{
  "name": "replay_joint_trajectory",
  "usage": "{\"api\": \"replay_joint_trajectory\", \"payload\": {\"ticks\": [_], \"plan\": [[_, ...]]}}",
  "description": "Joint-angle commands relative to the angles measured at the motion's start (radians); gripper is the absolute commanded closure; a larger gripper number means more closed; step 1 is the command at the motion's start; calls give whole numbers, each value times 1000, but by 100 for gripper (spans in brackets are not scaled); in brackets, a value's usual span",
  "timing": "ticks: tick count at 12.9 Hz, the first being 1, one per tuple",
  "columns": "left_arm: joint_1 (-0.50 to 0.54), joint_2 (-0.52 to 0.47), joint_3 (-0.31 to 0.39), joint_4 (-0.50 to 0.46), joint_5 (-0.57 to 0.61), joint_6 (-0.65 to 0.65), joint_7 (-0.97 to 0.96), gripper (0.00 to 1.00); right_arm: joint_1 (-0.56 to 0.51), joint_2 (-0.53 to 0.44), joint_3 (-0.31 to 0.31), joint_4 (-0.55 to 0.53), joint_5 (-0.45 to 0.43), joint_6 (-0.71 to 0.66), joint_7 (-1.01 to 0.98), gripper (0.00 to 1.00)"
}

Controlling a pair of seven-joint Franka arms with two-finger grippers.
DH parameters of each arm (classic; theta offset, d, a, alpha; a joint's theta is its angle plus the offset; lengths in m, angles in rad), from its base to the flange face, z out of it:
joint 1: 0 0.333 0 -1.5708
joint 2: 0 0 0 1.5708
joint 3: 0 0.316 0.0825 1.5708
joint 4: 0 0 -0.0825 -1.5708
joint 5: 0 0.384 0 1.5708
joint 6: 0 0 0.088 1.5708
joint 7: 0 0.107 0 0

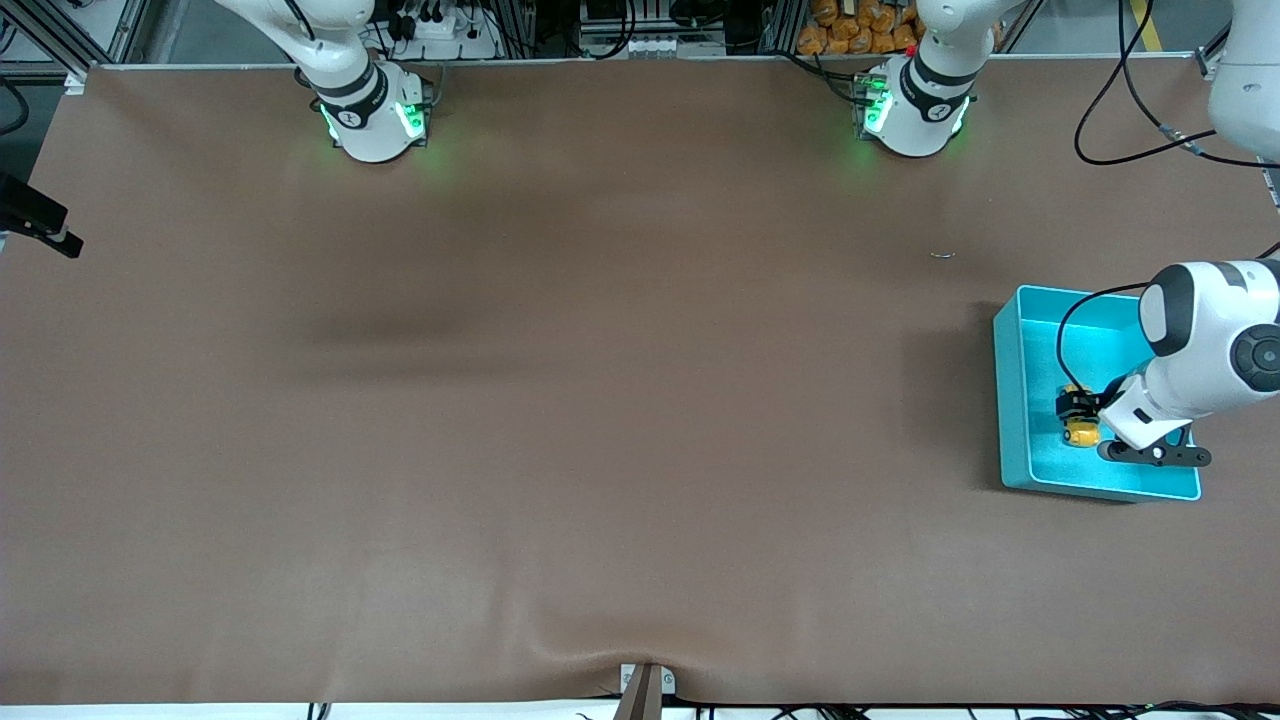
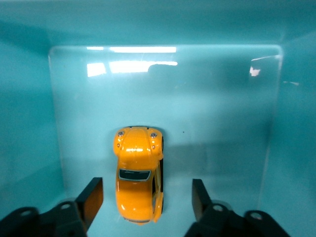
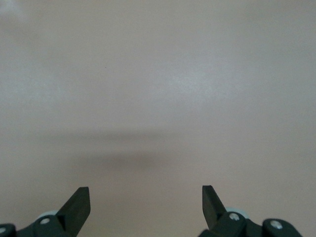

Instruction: Wind and store yellow beetle car

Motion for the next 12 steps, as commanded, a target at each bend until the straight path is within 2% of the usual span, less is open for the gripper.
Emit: {"api": "replay_joint_trajectory", "payload": {"ticks": [1,6,7,9,10,12], "plan": [[4,-138,-41,-11,3,-95,14,0,-17,-4,12,-1,16,-7,1,0],[7,-354,-130,29,-158,-296,-1,0,-20,-4,12,-1,16,-7,1,0],[6,-388,-130,69,-228,-366,-7,0,-20,-4,12,-1,16,-6,1,0],[-36,-398,-121,223,-322,-596,10,0,-20,-4,12,-1,16,-7,1,0],[-92,-398,-102,291,-322,-678,-1,0,-20,-4,12,-1,16,-6,1,0],[-271,-405,35,360,-334,-769,-34,0,-20,-4,12,0,16,-6,1,0]]}}
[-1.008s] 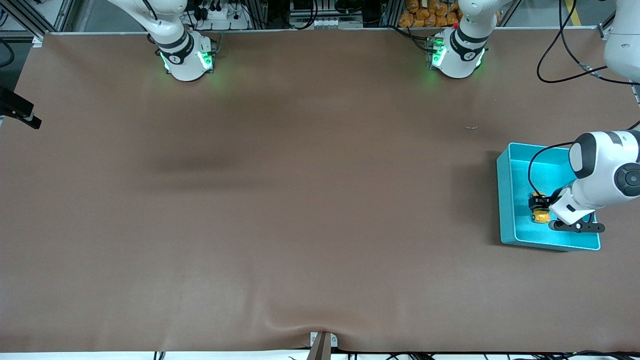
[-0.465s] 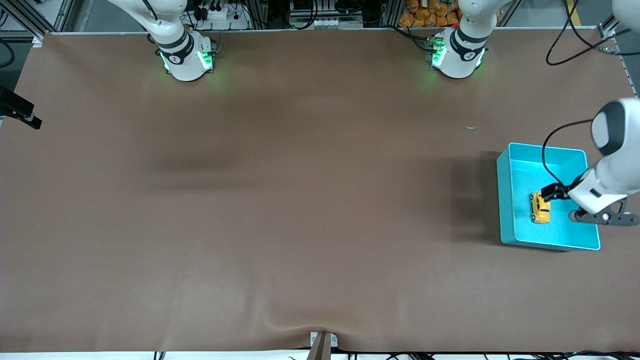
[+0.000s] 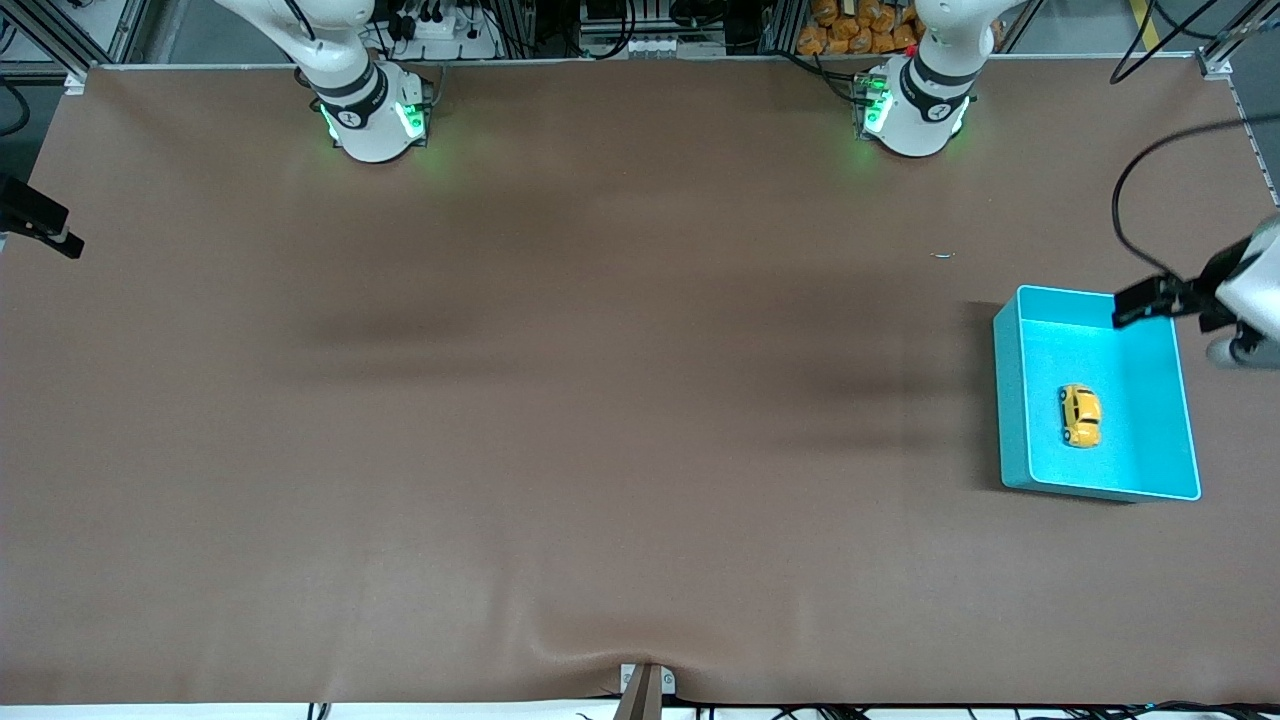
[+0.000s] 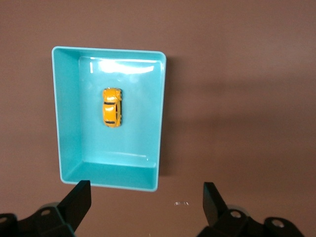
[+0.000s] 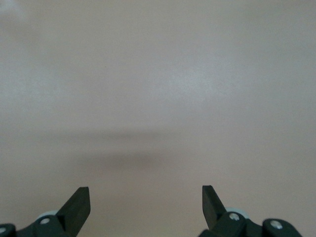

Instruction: Wind and store yellow beetle car

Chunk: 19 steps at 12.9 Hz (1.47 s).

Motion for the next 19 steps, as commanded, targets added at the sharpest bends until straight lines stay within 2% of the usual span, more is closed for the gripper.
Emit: {"api": "replay_joint_trajectory", "payload": {"ticks": [1,2,3,4,19], "plan": [[-210,3,186,88,-88,-84,-55,0,-20,-5,12,0,16,-7,1,0],[-271,-28,265,93,-143,-86,-59,0,-20,-5,12,0,16,-5,1,0],[-346,-57,340,88,-149,-89,-49,0,-20,-5,12,0,16,-5,1,0],[-379,-77,371,87,-147,-97,-40,0,-20,-5,12,0,16,-5,1,0],[-382,-96,362,93,-144,-137,-23,0,-23,-6,12,2,16,-18,5,0]]}}
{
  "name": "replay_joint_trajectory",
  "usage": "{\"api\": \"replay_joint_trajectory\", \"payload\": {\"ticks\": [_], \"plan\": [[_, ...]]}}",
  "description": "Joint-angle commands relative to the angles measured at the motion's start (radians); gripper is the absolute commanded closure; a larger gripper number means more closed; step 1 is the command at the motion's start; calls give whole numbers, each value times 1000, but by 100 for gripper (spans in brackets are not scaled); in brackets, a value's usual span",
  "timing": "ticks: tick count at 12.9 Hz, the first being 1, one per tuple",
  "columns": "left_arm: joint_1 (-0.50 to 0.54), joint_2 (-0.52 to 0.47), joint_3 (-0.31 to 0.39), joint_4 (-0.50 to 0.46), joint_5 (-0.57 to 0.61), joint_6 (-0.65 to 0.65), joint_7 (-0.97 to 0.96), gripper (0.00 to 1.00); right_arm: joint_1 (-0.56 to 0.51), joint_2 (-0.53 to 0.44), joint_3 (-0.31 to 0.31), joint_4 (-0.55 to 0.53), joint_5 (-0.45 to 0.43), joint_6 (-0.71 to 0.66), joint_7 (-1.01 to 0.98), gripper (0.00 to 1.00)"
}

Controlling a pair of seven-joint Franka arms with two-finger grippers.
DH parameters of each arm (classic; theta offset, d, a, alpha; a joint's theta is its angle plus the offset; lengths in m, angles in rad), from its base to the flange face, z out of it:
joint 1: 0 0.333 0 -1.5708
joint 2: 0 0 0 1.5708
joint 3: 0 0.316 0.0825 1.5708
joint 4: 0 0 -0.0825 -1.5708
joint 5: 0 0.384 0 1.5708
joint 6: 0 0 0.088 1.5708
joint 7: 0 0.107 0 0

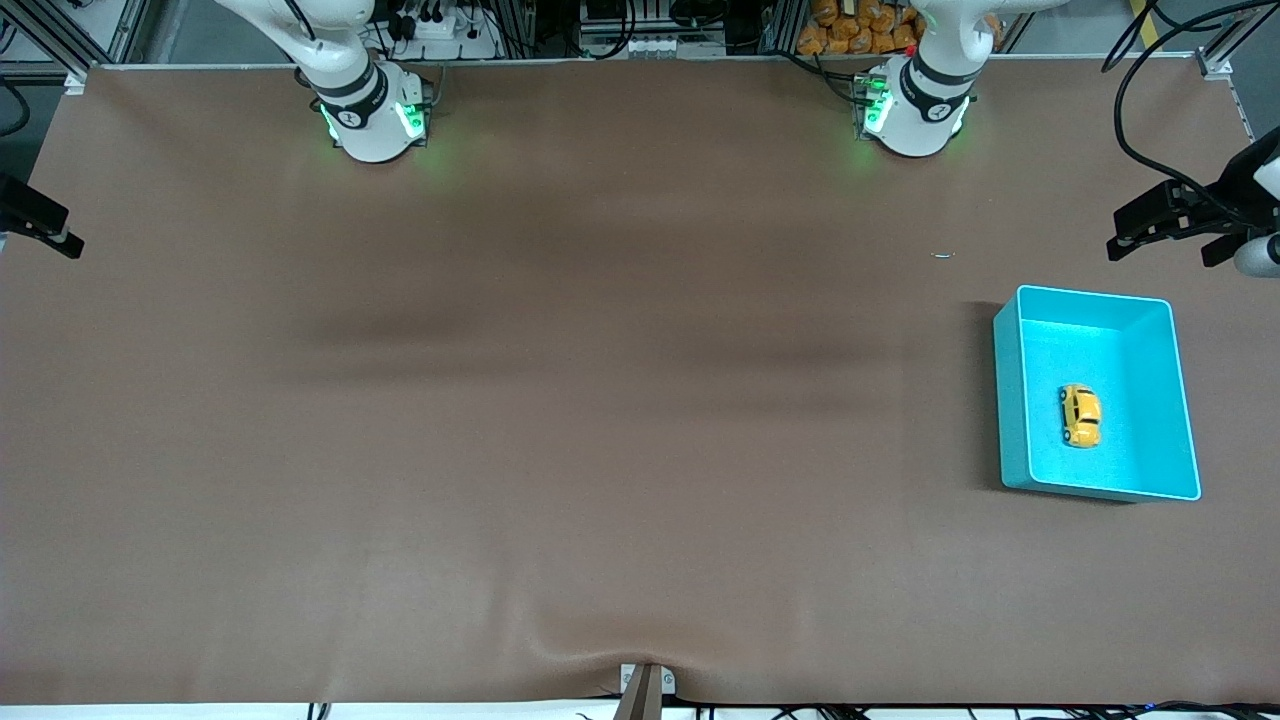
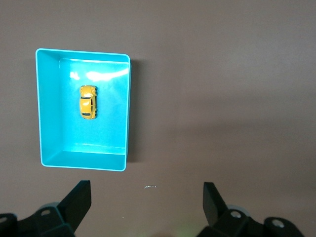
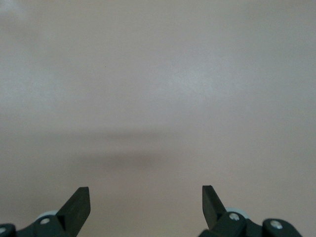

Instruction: Wind and store yellow beetle car

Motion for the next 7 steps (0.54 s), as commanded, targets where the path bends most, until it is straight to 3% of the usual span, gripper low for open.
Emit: {"api": "replay_joint_trajectory", "payload": {"ticks": [1,7], "plan": [[-10,-6,10,5,-15,-16,13,0,-23,-6,12,2,17,-17,7,0],[-8,-8,-18,4,-17,-18,8,0,-23,-6,11,2,16,-17,5,0]]}}
